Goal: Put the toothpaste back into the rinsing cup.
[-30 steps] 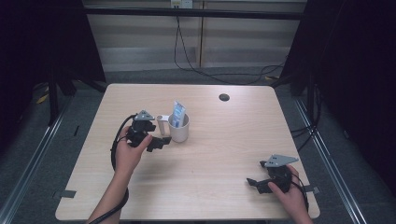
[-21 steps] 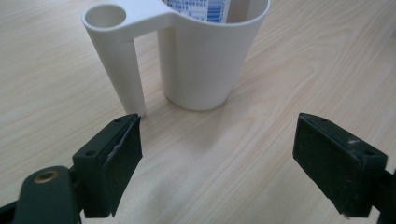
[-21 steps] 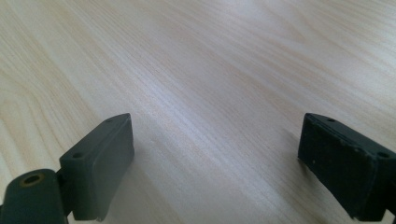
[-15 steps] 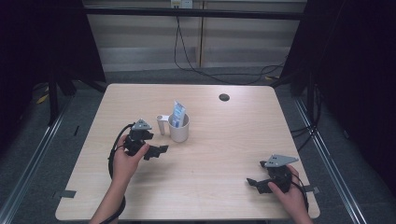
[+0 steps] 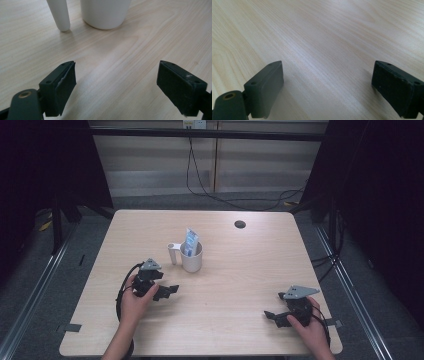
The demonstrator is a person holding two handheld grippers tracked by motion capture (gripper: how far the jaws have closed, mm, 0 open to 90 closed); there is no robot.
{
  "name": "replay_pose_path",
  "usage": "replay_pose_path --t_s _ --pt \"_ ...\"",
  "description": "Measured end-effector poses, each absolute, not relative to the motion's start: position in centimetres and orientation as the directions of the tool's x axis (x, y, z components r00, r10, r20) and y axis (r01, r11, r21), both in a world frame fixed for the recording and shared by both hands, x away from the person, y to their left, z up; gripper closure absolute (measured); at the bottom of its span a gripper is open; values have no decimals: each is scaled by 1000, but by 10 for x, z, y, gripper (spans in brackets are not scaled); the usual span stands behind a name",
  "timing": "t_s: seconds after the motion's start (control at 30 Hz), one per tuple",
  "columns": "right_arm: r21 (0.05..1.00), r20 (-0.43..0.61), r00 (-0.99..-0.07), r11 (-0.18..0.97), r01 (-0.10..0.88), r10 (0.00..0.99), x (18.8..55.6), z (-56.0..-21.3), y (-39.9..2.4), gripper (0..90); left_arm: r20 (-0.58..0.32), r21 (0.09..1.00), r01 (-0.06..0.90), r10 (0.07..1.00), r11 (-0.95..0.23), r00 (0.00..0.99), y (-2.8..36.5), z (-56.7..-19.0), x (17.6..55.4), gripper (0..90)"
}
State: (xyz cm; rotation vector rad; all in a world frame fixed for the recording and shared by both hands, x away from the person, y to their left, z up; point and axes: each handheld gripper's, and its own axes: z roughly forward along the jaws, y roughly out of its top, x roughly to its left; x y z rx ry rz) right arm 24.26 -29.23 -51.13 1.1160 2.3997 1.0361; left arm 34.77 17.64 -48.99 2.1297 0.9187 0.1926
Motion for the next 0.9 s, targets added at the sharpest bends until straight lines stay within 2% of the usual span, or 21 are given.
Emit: replay_pose_path --t_s 0.57,0.9 --pt "718 31 -654 439 541 756 243 -511 -292 99 -121 702 539 669 -465 734 177 -504 341 158" --pt "718 31 -654 439 541 756 243 -511 -292 100 -59 734 474 650 -486 757 179 -509 336 153"
